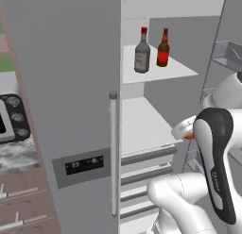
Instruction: Place the beer and liquor on the top shelf of the fridge to keep them out of children's reach, and place the apple on lower shelves for easy access.
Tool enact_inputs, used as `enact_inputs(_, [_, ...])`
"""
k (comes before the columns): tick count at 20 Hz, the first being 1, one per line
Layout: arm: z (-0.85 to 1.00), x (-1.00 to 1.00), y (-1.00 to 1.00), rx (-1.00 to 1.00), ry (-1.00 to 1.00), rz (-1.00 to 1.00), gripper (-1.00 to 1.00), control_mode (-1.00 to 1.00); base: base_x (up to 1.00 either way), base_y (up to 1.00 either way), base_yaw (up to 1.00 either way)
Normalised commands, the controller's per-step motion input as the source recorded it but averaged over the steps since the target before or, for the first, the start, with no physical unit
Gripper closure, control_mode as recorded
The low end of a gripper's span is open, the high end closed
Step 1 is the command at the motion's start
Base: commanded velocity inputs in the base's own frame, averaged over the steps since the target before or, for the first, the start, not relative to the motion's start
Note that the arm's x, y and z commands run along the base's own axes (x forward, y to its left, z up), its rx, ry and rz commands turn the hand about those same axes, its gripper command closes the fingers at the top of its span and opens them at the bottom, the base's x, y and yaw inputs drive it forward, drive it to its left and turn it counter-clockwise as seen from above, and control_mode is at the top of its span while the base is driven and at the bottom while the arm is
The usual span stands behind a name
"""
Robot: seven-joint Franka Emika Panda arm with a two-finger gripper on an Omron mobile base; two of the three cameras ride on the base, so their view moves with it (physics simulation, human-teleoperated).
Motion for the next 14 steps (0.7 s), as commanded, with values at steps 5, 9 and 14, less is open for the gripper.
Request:
enact_inputs(5, [0.0,0.0,0.0,0.0,0.0,0.0,1.0,1.0,0.38,0.0,0.0])
enact_inputs(9, [0.0,0.0,0.0,0.0,0.0,0.0,1.0,1.0,0.26,0.0,0.0])
enact_inputs(14, [-0.37,0.16,0.0,0.0,-0.01,0.0,1.0,-1.0,0.04,0.0,0.0])
